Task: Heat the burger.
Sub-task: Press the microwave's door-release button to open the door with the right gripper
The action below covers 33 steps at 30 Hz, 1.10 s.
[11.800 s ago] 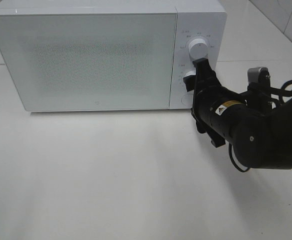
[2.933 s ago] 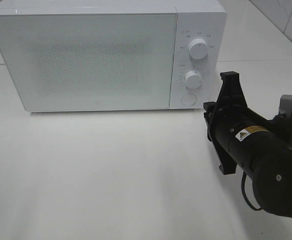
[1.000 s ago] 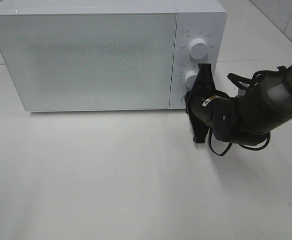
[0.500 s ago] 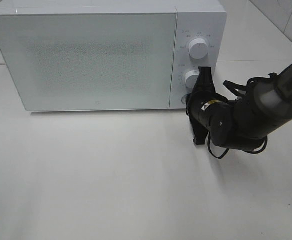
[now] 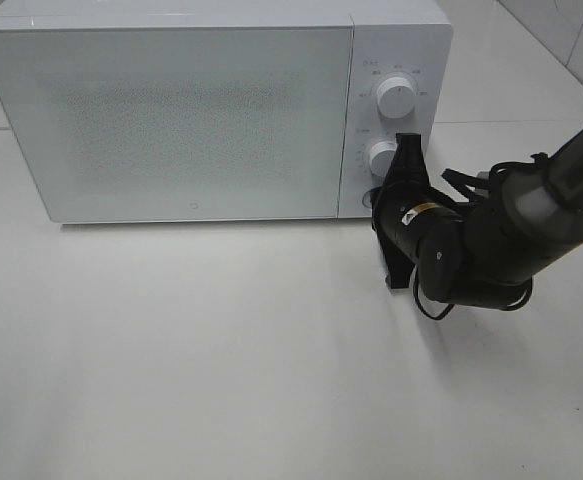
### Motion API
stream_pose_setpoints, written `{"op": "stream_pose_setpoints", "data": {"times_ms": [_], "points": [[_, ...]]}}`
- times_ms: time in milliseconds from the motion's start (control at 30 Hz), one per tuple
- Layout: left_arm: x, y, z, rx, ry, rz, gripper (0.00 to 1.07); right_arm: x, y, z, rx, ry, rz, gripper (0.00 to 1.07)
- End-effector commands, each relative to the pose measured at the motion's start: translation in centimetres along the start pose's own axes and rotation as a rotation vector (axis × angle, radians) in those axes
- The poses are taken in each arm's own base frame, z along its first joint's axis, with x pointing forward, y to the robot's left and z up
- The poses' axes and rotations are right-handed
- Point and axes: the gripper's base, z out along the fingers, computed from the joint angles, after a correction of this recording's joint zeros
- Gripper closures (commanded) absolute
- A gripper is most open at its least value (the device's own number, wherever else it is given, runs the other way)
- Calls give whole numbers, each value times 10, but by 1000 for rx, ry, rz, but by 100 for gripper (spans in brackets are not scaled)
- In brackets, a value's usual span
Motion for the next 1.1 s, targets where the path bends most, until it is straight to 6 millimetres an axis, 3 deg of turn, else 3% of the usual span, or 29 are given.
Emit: {"op": "stream_pose_setpoints", "data": {"times_ms": [33,300,433,700,1100], "points": [[1,0,-2,-4,-24,3,6,-3,17,2,-137,-22,8,107],[1,0,-2,-4,-24,3,6,2,26,13,-202,-25,15,107],[1,0,-2,-4,-24,3,6,1,49,17,-344,-57,-31,107],[1,0,-2,-4,-24,3,6,-4,71,23,-443,-100,-68,107],[1,0,-2,-4,-24,3,6,-4,72,23,-434,-95,-65,107]]}}
